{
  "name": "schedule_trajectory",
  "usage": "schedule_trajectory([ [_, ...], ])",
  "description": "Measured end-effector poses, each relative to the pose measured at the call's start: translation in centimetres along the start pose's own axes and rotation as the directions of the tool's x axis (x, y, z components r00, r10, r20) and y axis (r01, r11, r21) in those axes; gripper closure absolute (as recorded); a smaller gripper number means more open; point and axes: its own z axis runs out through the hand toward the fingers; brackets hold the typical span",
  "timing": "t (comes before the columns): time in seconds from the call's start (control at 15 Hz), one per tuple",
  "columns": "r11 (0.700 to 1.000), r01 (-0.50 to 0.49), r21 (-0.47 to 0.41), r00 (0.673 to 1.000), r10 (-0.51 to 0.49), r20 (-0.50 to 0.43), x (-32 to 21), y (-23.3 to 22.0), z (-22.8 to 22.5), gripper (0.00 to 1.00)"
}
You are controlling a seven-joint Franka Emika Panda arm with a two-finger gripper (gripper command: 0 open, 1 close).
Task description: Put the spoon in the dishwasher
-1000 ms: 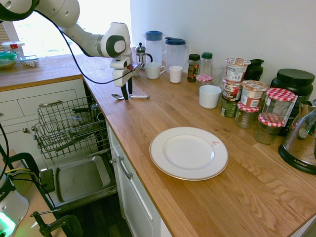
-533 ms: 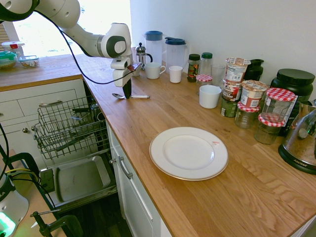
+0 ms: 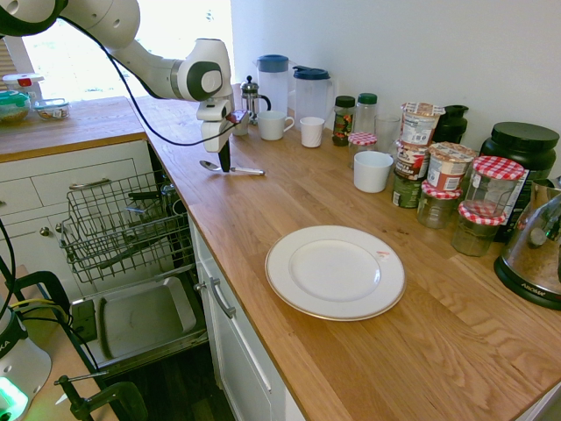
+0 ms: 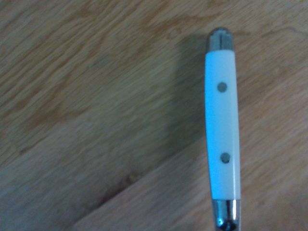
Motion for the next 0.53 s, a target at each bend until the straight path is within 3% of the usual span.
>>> schedule_trajectory([
  [0.27,0.989,0.14,0.048,0.99,-0.139,-0.018,-5.1,5.3,-8.4,1.0],
  [0.53,0.935,0.355,0.029,0.935,-0.354,-0.036,-13.5,15.4,-8.6,1.0],
])
